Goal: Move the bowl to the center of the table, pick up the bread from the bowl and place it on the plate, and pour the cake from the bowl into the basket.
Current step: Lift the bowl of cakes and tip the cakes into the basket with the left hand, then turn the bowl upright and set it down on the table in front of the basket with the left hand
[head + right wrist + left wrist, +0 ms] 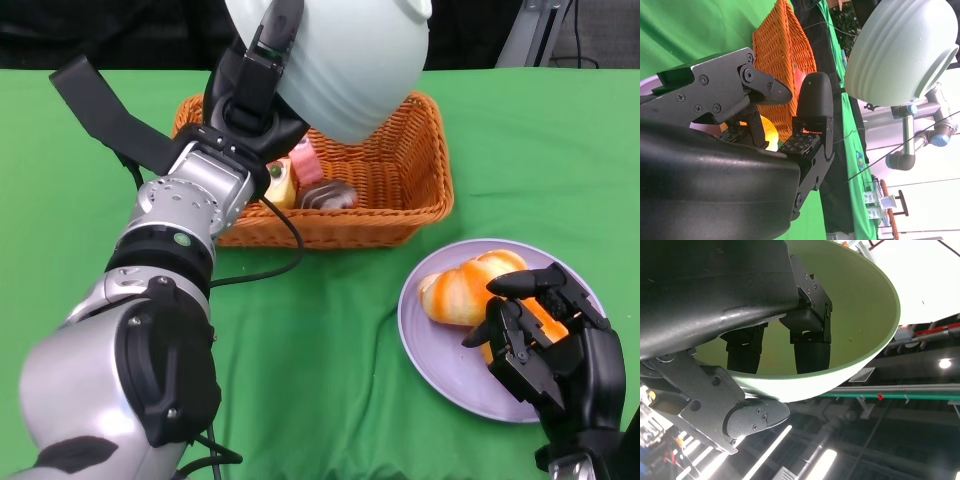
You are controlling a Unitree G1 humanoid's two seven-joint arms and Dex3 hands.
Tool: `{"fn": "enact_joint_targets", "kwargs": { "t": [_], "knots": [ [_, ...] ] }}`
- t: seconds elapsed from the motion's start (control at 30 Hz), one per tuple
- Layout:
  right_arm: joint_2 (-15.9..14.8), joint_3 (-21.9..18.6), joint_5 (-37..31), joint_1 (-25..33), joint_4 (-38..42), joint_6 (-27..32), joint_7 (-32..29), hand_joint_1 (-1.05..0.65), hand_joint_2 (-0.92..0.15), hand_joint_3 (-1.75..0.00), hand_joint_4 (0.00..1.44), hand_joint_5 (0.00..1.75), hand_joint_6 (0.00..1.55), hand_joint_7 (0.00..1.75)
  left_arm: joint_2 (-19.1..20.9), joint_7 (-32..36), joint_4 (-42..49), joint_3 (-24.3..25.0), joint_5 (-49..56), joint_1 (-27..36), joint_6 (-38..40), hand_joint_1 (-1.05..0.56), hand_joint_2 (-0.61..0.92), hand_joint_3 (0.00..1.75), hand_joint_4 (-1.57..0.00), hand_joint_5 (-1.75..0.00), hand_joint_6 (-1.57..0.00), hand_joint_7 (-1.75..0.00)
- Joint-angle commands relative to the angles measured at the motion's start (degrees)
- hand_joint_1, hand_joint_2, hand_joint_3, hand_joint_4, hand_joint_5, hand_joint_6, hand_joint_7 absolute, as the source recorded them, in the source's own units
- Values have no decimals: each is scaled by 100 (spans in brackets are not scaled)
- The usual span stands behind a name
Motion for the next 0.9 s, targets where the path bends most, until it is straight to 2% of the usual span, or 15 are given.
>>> {"fn": "enact_joint_targets", "kwargs": {
  "t": [0.03, 0.17, 0.27, 0.37, 0.5, 0.73, 0.9],
  "knots": [
    [-25, -55, -28, -37, 6, -64, -47, -6, -75, -78, 69, 162, 62, 128, 85, 94, 23, 104, -144, -173, 113, -17, 67, 97, -69, -175, -61, -169],
    [-14, -61, -28, -57, 63, -137, -29, -7, -75, -78, 70, 161, 63, 126, 95, 206, 41, 198, -224, -168, 190, -17, 65, 99, -69, -175, -61, -168],
    [-8, -54, 6, -43, 42, -119, -3, -7, -75, -79, 70, 161, 63, 126, 91, 236, 46, 247, -263, -160, 265, -17, 70, 88, -68, -175, -62, -164],
    [-4, -52, 34, -36, 35, -121, 22, -7, -74, -80, 70, 162, 63, 126, 78, 244, 40, 271, -288, -160, 305, -16, 72, 85, -67, -175, -61, -167],
    [0, -51, 54, -25, 30, -120, 42, -7, -73, -81, 71, 161, 64, 126, 69, 246, 19, 238, -272, -149, 288, -16, 68, 93, -67, -175, -59, -174],
    [-36, -13, 52, 49, -218, 56, 26, -6, -73, -81, 69, 161, 63, 126, 79, 309, 4, 238, -287, -201, 322, -17, 66, 97, -68, -175, -59, -174],
    [-41, 17, -58, 95, -420, 162, -100, -9, -75, -75, 69, 159, 63, 123, 84, 386, -20, 226, -290, -280, 319, -17, 68, 96, -71, -175, -60, -172]
  ]
}}
